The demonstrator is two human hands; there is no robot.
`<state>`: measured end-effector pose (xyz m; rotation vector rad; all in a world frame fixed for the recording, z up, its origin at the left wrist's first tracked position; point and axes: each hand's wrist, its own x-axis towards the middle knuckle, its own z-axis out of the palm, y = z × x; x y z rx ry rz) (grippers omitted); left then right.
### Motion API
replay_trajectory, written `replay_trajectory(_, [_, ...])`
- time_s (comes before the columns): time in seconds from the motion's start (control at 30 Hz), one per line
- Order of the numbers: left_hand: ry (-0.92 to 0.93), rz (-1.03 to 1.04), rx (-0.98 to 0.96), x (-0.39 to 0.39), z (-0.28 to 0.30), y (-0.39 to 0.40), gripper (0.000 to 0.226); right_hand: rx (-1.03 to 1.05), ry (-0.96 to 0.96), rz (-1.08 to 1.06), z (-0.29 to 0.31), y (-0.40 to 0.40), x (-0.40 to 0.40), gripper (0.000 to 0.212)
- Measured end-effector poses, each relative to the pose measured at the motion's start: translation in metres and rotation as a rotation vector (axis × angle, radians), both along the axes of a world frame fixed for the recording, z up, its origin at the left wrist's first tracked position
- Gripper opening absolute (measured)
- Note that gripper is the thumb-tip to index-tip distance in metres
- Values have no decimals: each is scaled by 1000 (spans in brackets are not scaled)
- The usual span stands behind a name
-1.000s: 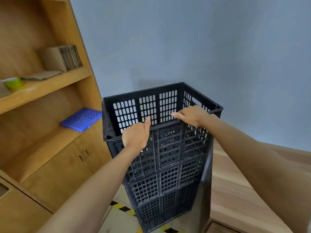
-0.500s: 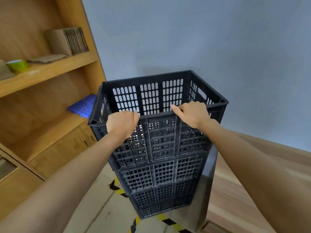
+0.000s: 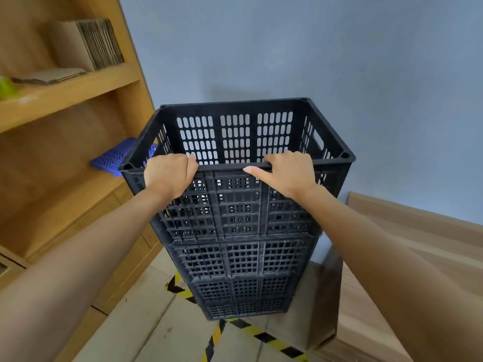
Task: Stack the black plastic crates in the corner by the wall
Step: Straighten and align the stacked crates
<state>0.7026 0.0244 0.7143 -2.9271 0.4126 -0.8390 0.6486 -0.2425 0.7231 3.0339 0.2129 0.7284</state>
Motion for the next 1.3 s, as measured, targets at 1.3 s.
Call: replay_trajectory(1.3, [-58, -292, -116, 150, 4, 63, 57, -79, -166, -155, -6, 83, 93, 66])
